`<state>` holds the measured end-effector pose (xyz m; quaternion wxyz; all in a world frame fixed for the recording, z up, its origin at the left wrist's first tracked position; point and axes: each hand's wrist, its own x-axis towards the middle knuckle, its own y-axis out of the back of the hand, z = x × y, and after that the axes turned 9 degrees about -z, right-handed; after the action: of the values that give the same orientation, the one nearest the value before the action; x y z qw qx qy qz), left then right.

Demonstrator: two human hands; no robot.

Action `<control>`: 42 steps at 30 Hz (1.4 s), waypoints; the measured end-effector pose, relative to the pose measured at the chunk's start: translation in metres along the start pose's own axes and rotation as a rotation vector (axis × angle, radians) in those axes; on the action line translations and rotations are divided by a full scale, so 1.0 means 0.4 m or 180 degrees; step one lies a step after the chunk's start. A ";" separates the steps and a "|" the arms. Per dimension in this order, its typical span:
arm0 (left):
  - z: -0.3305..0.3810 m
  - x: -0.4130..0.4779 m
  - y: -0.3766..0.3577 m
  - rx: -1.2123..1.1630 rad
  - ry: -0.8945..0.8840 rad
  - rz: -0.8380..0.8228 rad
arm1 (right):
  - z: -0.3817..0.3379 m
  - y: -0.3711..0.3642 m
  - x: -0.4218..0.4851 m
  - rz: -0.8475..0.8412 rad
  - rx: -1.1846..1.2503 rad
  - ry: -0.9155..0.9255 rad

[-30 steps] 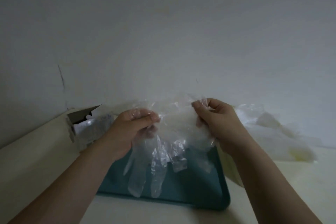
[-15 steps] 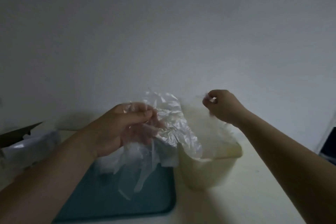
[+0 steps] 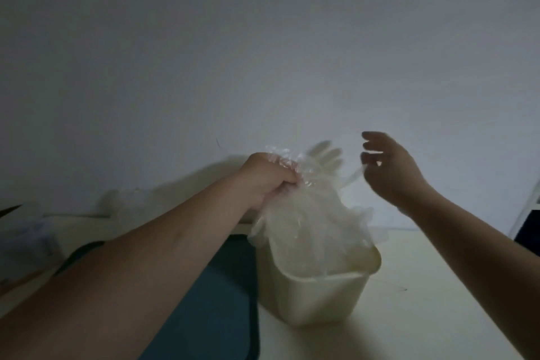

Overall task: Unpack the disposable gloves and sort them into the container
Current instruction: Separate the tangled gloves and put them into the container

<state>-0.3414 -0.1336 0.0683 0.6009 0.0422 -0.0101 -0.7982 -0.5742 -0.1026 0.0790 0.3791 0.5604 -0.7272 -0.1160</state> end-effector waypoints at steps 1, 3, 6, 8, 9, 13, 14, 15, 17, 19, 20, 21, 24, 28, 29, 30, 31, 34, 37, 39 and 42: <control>-0.010 0.012 -0.009 0.0197 0.0004 0.0084 | -0.008 0.015 -0.006 -0.0070 0.0173 -0.0028; -0.031 0.029 -0.023 0.0444 -0.0013 0.0173 | -0.039 0.021 -0.028 -0.0379 0.0355 0.0017; -0.056 0.051 -0.043 0.0557 -0.0033 0.0249 | -0.101 -0.021 -0.079 -0.1407 0.0128 -0.0004; -0.063 0.057 -0.045 0.0687 -0.0134 0.0447 | -0.133 -0.073 -0.110 -0.2217 -0.0308 -0.0203; -0.065 0.055 -0.039 0.0717 -0.0195 0.0576 | -0.145 -0.099 -0.116 -0.2484 -0.0524 -0.0245; -0.062 0.010 0.023 0.0639 -0.0338 0.1021 | -0.155 -0.179 -0.104 -0.2911 -0.1428 -0.0403; -0.060 -0.010 0.047 0.0626 -0.0379 0.1096 | -0.146 -0.204 -0.103 -0.3055 -0.1635 -0.0349; -0.059 -0.026 0.064 0.0593 -0.0411 0.1128 | -0.129 -0.227 -0.100 -0.3242 -0.1924 -0.0257; -0.062 -0.065 0.102 0.0609 -0.0447 0.1086 | -0.096 -0.270 -0.105 -0.3507 -0.2535 -0.0103; -0.073 -0.107 0.134 0.0691 -0.0463 0.1009 | -0.083 -0.293 -0.109 -0.3480 -0.2824 -0.0119; -0.080 -0.126 0.148 0.0751 -0.0473 0.0964 | -0.085 -0.299 -0.112 -0.3433 -0.2873 -0.0106; -0.090 -0.146 0.162 0.0840 -0.0474 0.0891 | -0.092 -0.300 -0.112 -0.3404 -0.2899 -0.0098; -0.139 -0.219 0.222 0.1655 -0.0379 0.0588 | -0.148 -0.278 -0.114 -0.3498 -0.3053 -0.0130; -0.241 -0.277 0.335 0.3667 -0.0205 0.0754 | -0.231 -0.215 -0.110 -0.2667 -0.3146 -0.0070; -0.273 -0.288 0.365 0.3955 -0.0108 0.0771 | -0.256 -0.217 -0.117 -0.2435 -0.3142 0.0021; -0.296 -0.296 0.384 0.4143 -0.0004 0.0743 | -0.289 -0.219 -0.128 -0.2228 -0.3070 0.0147; -0.319 -0.300 0.397 0.4241 0.0080 0.0660 | -0.312 -0.233 -0.140 -0.2108 -0.2929 0.0247; -0.369 -0.323 0.422 0.4086 0.0166 0.0473 | -0.376 -0.321 -0.181 -0.2117 -0.2126 0.0510; -0.394 -0.335 0.436 0.3820 -0.0090 0.0673 | -0.371 -0.424 -0.207 -0.2281 -0.1333 0.0480; -0.397 -0.342 0.446 0.3717 -0.0282 0.0808 | -0.351 -0.489 -0.223 -0.2379 -0.0996 0.0382; -0.394 -0.348 0.459 0.3393 -0.0459 0.0882 | -0.309 -0.555 -0.242 -0.2257 -0.0590 0.0197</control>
<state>-0.1147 -0.0456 -0.0689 0.5935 0.2840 -0.4591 -0.5969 -0.3204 -0.0602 -0.0086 0.3863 0.7442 -0.4622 -0.2886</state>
